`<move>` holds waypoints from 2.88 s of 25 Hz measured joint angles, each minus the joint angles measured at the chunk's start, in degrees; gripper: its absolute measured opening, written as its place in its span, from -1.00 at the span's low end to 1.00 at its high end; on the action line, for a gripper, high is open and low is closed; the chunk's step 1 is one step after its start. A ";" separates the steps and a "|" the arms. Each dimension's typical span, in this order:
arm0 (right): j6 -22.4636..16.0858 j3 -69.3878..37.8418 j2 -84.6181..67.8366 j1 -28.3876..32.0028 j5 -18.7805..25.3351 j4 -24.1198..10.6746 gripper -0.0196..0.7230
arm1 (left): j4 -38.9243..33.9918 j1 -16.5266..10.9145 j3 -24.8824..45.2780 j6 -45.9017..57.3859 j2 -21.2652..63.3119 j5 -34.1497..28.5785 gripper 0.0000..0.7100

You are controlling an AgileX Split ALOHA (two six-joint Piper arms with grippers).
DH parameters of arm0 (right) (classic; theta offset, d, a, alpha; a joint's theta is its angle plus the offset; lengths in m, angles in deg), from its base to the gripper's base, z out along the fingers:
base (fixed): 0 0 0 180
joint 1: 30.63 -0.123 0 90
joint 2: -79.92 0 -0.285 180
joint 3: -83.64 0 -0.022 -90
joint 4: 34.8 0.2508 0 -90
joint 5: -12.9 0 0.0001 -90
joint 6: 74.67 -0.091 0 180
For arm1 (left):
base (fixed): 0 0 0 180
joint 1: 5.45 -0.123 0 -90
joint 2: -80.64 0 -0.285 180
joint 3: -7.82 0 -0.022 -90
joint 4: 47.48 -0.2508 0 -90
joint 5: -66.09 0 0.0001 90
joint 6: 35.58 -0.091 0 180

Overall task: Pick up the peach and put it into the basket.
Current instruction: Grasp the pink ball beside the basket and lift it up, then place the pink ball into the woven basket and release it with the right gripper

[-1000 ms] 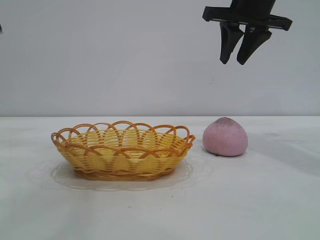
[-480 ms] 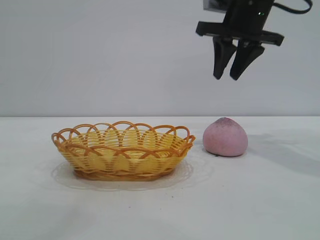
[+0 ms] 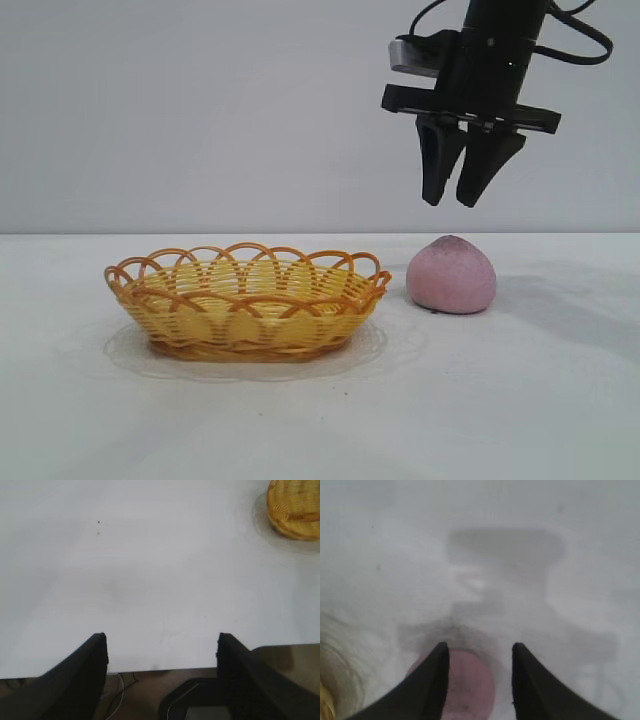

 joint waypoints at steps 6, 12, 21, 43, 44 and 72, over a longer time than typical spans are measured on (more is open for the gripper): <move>1.06 0.00 0.00 0.00 3.94 0.55 -0.23 | 1.52 0.00 -0.64 -0.86 5.76 -0.71 0.17; 2.28 0.00 0.00 0.00 7.50 2.92 -0.23 | 0.76 0.00 -4.17 -1.67 5.91 -0.82 0.17; 4.02 0.11 2.37 0.00 9.45 7.10 -0.23 | -3.54 0.00 2.91 -3.91 6.02 -0.71 0.17; 6.29 0.58 1.24 -0.33 8.42 4.06 -0.95 | -3.28 0.00 7.82 -2.88 7.12 8.20 0.17; 7.01 0.48 -0.51 -0.44 8.72 4.41 -0.95 | -3.28 0.00 7.82 -2.88 7.12 8.20 0.17; 8.83 0.48 3.14 -19.32 4.27 7.58 -0.80 | -3.28 0.00 7.82 -2.79 7.12 8.23 0.17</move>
